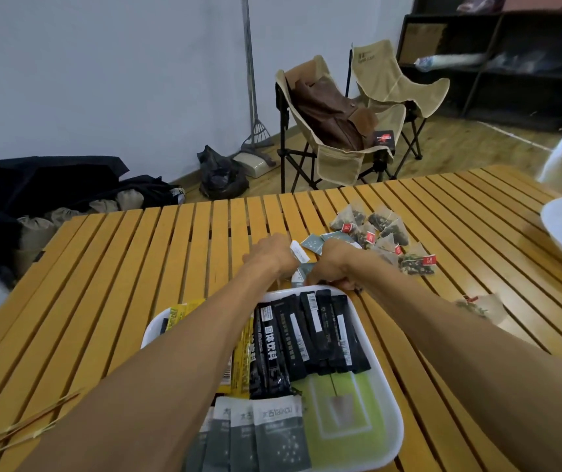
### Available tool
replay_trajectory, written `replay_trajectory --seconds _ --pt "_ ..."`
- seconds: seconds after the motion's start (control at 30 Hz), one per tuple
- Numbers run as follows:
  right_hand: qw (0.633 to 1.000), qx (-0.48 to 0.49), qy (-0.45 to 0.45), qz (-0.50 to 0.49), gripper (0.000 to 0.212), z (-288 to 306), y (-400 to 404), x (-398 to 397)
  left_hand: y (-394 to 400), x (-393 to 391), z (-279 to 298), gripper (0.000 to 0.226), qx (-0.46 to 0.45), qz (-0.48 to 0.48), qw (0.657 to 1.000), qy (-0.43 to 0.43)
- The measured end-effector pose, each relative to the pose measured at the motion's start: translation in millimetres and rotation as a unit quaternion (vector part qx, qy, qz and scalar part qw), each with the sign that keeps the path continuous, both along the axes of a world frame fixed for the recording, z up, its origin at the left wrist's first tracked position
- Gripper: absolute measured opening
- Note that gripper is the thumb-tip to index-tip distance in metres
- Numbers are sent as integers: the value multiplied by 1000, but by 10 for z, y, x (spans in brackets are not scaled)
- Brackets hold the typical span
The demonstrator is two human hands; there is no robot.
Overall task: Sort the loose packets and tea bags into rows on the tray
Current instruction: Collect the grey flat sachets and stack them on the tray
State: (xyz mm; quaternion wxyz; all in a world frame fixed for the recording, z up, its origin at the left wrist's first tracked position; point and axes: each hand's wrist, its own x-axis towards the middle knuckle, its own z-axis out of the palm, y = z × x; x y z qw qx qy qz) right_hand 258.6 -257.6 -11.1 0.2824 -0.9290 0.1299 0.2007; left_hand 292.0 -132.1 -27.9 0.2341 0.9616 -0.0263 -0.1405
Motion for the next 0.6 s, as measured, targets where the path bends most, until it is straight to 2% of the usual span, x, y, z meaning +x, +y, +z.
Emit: replay_trajectory --seconds 0.17,0.27,0.33,0.43,0.5,0.6 --pt "998 40 -47 -6 18 14 -41 -40 -9 91 127 24 -163 67 984 14" --pt "987 86 -115 -75 27 140 -308 112 -58 174 222 27 -227 92 969 9" --pt "983 74 -133 -98 28 185 -455 203 -148 202 231 30 -210 75 975 21" --pt "989 -17 -118 -86 16 62 -509 243 -312 197 149 25 -132 45 990 27" --pt "988 -59 -123 -76 21 -54 -504 273 -391 204 60 21 -106 36 994 4" --pt "986 -50 -134 -85 23 -110 -498 311 -437 204 -4 19 -101 44 994 -27"
